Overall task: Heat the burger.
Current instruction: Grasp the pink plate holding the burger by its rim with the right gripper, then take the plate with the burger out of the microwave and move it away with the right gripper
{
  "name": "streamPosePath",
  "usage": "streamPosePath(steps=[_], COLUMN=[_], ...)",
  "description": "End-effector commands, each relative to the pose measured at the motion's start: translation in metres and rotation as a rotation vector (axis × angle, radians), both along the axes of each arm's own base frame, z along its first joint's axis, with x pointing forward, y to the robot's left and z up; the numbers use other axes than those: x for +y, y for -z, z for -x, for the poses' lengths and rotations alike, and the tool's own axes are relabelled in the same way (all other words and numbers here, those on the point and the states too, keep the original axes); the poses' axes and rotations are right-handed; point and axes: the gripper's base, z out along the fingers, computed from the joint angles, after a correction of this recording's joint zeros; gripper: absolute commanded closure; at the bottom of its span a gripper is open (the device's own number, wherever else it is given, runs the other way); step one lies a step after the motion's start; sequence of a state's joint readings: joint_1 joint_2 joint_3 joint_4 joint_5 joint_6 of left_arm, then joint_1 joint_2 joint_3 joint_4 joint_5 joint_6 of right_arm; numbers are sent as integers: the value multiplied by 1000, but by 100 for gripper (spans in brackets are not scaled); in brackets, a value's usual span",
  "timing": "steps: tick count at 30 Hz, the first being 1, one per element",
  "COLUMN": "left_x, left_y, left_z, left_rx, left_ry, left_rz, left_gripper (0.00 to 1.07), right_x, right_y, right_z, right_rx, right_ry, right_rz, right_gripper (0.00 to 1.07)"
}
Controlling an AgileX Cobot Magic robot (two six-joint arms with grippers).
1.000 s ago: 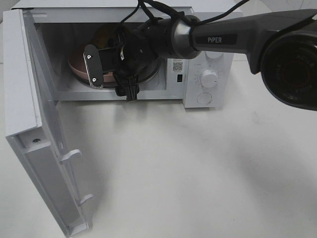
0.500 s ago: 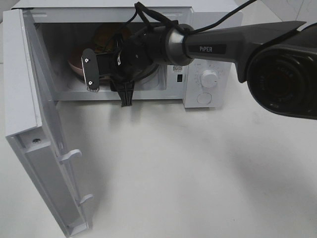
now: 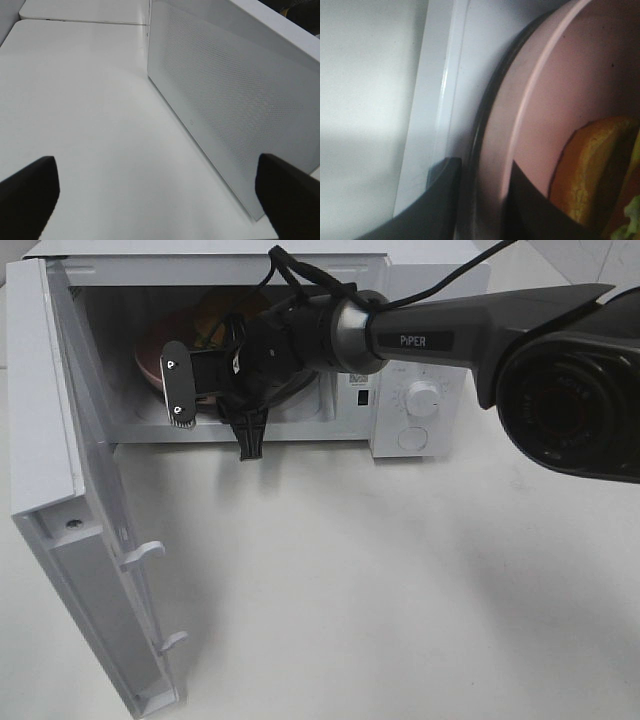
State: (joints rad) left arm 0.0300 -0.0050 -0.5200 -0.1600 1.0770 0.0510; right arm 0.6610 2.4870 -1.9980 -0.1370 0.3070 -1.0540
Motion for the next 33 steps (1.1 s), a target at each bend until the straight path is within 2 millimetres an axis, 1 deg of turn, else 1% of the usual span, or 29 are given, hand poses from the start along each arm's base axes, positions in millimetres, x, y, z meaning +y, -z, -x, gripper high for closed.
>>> streamPosePath(steps=[1, 6, 8, 11, 13, 16, 17, 18, 20, 23, 25, 26, 27, 29, 33], left_x=[0, 0, 0, 0, 0, 0, 0, 0, 0, 0, 0, 0, 0, 0, 0], left_y=[0, 0, 0, 0, 0, 0, 0, 0, 0, 0, 0, 0, 0, 0, 0], left_z=[2, 2, 2, 2, 2, 2, 2, 2, 2, 2, 2, 2, 2, 2, 2], left_rx=[-20, -20, -20, -20, -20, -20, -20, -20, -20, -20, -20, -20, -20, -20, -20], left_ry=[-3, -3, -3, -3, -3, -3, -3, -3, -3, -3, -3, -3, -3, -3, -3], left_rz=[1, 1, 1, 1, 1, 1, 1, 1, 1, 1, 1, 1, 1, 1, 1], left_gripper=[7, 7, 7, 7, 7, 7, 7, 7, 7, 7, 7, 7, 7, 7, 7], right_x=[4, 6, 5, 4, 6, 6, 8, 8, 7, 9, 5, 5, 5, 4, -3], right_y=[-16, -24, -35, -40, -45, -47, -47, -47, -49, -50, -52, -52, -49, -47, -47], right_z=[1, 7, 11, 12, 18, 21, 24, 24, 31, 34, 41, 41, 48, 51, 63], right_rx=[-21, -13, -29, -34, -35, -34, -31, -31, -42, -47, -68, -68, -65, -61, -85], right_ry=[-9, -27, -31, -32, -42, -44, -52, -52, -65, -74, -85, -85, -96, -99, -127], right_rz=[-22, 1, -16, -21, -21, -20, -18, -18, -23, -28, -40, -40, -40, -35, -29], right_gripper=[107, 107, 107, 107, 107, 107, 107, 107, 107, 107, 107, 107, 107, 107, 107])
